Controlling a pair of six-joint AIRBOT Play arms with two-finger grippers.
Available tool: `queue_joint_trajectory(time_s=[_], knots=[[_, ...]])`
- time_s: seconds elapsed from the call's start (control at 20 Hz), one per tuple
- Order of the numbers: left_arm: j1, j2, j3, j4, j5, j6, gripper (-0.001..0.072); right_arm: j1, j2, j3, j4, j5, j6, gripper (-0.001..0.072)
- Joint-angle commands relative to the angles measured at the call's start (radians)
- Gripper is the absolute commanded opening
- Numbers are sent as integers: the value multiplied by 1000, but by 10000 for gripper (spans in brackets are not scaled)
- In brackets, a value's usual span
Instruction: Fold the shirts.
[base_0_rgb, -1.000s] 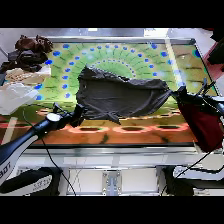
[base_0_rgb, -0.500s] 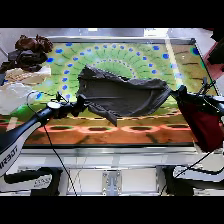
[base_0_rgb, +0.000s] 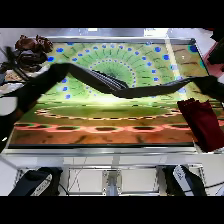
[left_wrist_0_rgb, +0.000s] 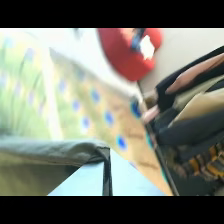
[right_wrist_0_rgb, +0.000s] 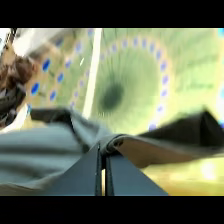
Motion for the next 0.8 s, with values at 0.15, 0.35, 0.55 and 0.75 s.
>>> queue_joint_trajectory(time_s=[0.15, 0.35, 0.55, 0.75], knots=[[1, 217, 388, 588, -193, -192, 4, -150, 367, 414, -144, -9, 99, 28], [1, 126, 580, 1039, -369, -434, 4, -150, 296, 542, -100, -29, 124, 28], [1, -71, 581, 1107, -452, -457, 5, -147, 120, 461, 77, 73, 87, 29], [-3, -348, 581, 1086, -448, -456, 6, 65, -29, 239, -4, 54, 13, 29]])
